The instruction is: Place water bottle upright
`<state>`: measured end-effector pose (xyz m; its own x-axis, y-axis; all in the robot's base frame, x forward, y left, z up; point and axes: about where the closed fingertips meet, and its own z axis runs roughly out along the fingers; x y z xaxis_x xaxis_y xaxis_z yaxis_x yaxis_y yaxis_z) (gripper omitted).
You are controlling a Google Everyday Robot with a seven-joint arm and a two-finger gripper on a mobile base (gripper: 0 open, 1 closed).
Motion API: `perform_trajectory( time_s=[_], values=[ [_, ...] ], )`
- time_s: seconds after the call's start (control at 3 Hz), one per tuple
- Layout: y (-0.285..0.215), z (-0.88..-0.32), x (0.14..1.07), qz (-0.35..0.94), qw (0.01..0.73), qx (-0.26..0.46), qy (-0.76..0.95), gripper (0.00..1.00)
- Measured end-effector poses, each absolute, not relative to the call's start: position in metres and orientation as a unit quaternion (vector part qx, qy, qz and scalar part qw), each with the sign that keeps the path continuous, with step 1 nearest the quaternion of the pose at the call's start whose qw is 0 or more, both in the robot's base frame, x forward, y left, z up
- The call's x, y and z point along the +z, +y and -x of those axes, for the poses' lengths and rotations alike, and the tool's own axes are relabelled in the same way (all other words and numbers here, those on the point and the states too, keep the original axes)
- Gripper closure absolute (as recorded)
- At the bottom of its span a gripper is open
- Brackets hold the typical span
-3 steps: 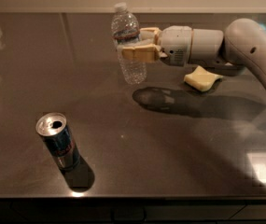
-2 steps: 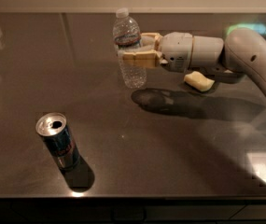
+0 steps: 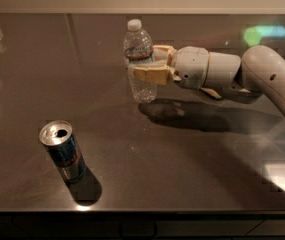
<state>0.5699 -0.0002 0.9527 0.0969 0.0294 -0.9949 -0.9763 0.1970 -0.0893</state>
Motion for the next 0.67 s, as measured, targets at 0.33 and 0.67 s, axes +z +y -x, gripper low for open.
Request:
perform_trajectory(
  time_s=[0.33, 0.67],
  values=[
    [-0.0016, -0.5658, 0.9499, 0.460, 0.586, 0.441, 0.501, 1.00],
    [-0.0031, -0.5612, 0.9456, 0.458, 0.592, 0.449, 0.489, 1.00]
  ],
)
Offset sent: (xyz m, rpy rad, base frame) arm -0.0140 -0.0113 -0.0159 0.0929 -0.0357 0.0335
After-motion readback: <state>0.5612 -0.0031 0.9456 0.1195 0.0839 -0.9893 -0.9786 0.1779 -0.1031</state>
